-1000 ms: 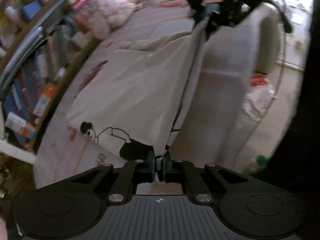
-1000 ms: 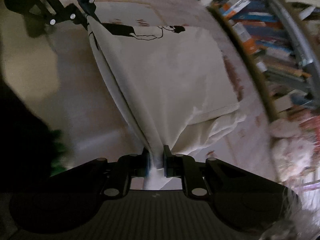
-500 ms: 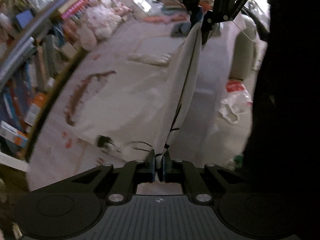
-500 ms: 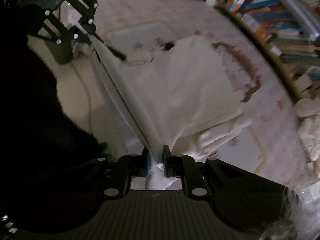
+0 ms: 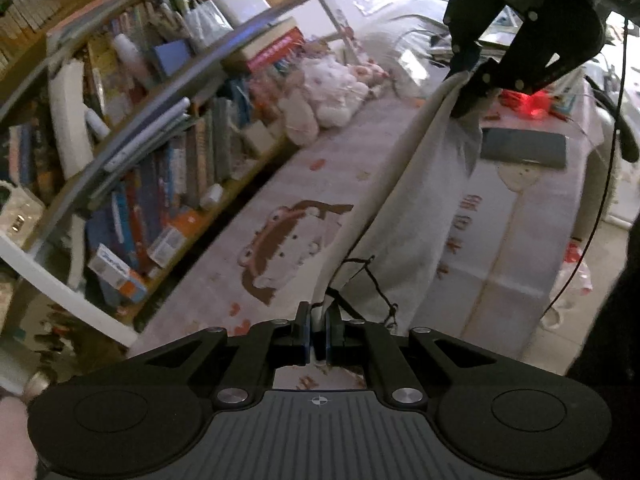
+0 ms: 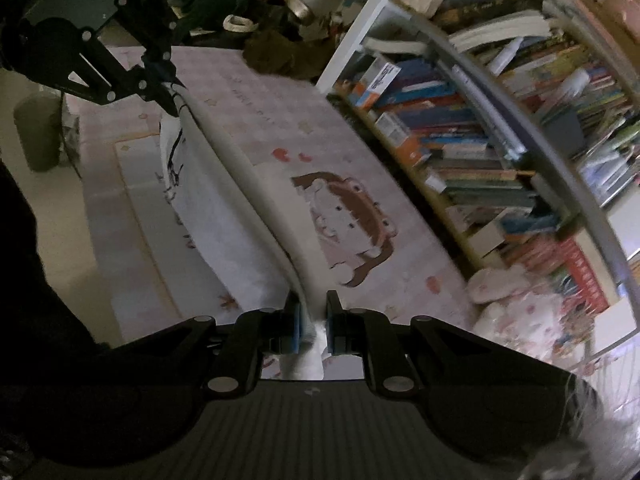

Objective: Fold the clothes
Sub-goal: 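Lower the held shirt onto the mat with both grippers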

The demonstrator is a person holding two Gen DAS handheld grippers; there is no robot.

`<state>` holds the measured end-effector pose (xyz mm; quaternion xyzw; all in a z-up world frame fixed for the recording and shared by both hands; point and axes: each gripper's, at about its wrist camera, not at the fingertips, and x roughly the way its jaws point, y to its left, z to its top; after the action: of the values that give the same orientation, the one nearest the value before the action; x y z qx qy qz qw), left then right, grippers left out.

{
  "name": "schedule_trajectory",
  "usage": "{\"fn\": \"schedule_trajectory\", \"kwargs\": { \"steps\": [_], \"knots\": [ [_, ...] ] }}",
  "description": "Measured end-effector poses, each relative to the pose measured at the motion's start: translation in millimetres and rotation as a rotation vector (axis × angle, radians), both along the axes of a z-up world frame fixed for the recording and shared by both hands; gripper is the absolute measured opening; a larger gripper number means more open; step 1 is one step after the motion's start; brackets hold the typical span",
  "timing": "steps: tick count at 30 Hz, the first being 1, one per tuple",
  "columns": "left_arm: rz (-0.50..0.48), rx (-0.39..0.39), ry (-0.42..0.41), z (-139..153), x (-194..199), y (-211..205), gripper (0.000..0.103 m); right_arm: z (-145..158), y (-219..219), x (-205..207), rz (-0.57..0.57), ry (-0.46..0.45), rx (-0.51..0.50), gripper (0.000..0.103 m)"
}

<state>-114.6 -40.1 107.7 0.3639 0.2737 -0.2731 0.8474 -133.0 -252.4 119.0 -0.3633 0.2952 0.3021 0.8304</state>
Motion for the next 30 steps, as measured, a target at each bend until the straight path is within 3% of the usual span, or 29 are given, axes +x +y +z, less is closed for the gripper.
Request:
{"fn": "schedule_trajectory", "kwargs": {
  "steps": [5,8,16,24,27,29,30],
  "knots": [
    [0.011,-0.013,-0.037,4,34,-3,0.006,-3,-2,27,-0.012,-0.054,-0.011,0.011],
    [0.018,-0.042,0.001,5,65,2,0.006,-7,-1,53,-0.040,-0.062,-0.005,0.011],
    [-0.039,-0.034,0.156,-46,145,12,0.008,-44,8,121,-0.157,0.057,-0.011,0.011],
    [-0.056,-0.031,0.312,-92,195,19,0.015,-100,12,189,-0.263,0.253,-0.013,0.012],
    [-0.018,-0.020,0.339,-101,206,24,0.035,-117,11,202,-0.301,0.267,0.016,0.019],
    [0.024,-0.007,0.332,-105,212,30,0.067,-128,6,209,-0.352,0.272,0.060,0.027],
    [0.046,-0.018,0.323,-104,214,35,0.072,-133,3,212,-0.380,0.273,0.084,0.034]
  ]
}}
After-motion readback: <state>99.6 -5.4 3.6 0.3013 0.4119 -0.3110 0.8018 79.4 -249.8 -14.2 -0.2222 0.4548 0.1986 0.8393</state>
